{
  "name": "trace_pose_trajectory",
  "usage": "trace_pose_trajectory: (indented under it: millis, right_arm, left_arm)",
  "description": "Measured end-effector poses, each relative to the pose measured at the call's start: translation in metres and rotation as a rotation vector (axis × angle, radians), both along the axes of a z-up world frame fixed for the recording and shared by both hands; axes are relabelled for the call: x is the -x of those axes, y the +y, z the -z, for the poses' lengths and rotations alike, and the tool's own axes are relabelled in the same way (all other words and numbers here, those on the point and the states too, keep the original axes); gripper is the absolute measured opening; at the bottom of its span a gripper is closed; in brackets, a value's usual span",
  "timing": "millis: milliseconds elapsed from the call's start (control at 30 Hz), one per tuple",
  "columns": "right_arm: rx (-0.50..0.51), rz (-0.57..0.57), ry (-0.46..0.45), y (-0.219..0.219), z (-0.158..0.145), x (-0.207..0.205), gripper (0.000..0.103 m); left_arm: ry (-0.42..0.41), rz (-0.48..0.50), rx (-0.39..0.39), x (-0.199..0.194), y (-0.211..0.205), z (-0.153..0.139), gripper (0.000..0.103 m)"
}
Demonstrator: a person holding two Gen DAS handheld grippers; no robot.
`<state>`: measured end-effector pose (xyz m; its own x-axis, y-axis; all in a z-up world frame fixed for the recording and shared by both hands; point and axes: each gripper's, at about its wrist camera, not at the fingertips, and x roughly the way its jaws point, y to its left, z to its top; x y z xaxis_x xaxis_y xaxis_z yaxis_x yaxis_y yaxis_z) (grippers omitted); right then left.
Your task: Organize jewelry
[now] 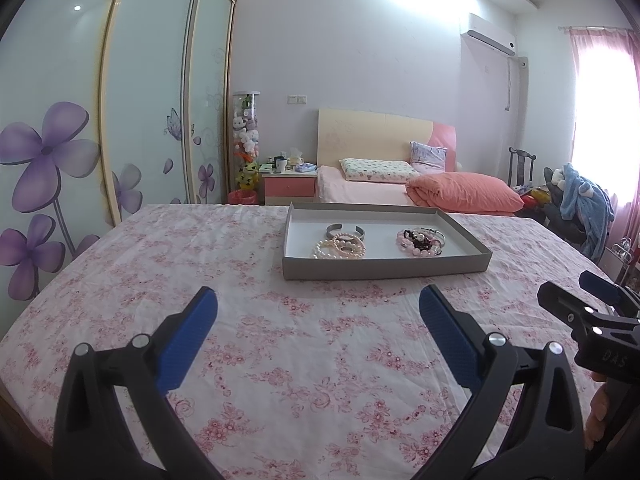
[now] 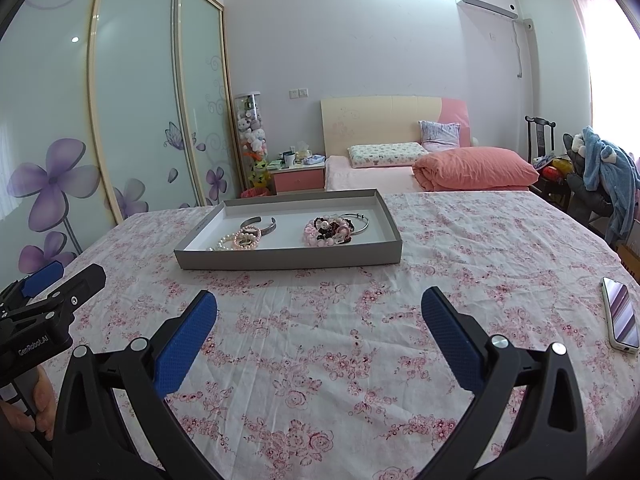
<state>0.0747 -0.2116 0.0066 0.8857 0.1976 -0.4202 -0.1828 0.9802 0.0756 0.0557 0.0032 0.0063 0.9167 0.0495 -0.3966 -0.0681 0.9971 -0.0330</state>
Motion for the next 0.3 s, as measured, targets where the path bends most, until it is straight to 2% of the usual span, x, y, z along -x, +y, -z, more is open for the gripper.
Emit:
trace_pose_trajectory:
  millis: [300]
  right_arm:
    - [-0.005, 0.003, 0.004, 0.0011, 0.0003, 0.0001, 0.101]
  left_arm:
    - [0.013, 0.007, 0.012, 0.0017, 0.0023, 0.0027, 0.099]
